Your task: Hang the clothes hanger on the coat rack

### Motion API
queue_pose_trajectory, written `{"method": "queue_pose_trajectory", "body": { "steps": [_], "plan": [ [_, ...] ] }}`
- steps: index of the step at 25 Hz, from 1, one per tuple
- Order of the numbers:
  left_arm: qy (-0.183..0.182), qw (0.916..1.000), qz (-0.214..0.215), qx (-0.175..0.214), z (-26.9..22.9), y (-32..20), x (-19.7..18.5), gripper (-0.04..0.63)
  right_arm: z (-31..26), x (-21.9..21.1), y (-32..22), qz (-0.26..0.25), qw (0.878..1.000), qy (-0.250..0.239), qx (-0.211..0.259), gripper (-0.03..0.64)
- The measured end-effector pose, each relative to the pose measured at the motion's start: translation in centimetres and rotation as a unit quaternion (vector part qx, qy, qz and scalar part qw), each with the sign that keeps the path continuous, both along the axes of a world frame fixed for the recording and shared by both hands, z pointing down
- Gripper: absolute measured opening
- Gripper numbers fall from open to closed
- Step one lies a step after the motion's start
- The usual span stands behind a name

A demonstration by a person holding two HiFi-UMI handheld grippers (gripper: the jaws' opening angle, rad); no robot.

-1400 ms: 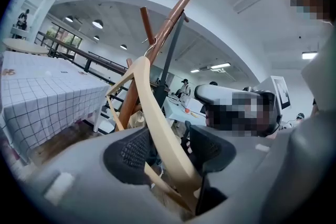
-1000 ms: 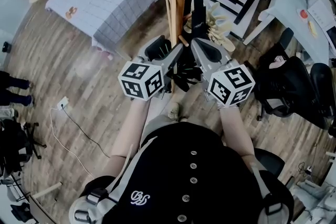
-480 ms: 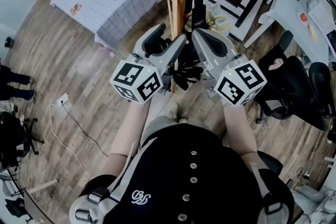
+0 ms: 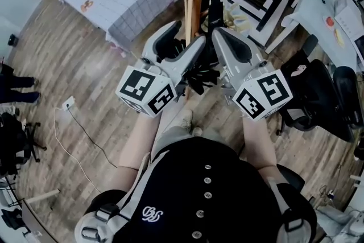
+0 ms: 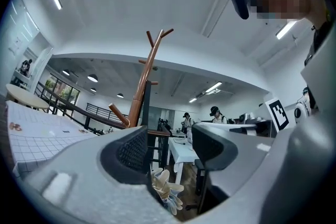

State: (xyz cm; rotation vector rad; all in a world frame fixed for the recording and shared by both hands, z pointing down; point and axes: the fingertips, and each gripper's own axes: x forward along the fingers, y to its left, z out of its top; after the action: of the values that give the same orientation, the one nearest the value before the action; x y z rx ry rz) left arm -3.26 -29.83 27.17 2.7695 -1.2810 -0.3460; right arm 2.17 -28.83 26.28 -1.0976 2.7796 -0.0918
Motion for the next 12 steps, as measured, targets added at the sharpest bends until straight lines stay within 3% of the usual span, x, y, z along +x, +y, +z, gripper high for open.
{"method": "queue_pose_trajectory", "body": {
  "steps": [2,5,12],
  "plan": [
    [-0.006,1.0,0.002,0.002,-0.1,0.5,0.2,0.26,-0.1,0.0,0.3,0.0,1.0,0.003,0.003,0.001],
    [-0.017,0.9999,-0.001,0.001,0.0,1.0,0.2,0.154,-0.1,0.0,0.8,-0.007,1.0,-0.008,-0.002,0.001],
    [-0.031,0.9995,-0.009,0.005,0.6,2.4,0.4,-0.005,0.5,0.3,1.9,-0.016,1.0,-0.026,-0.005,0.002]
  ]
}}
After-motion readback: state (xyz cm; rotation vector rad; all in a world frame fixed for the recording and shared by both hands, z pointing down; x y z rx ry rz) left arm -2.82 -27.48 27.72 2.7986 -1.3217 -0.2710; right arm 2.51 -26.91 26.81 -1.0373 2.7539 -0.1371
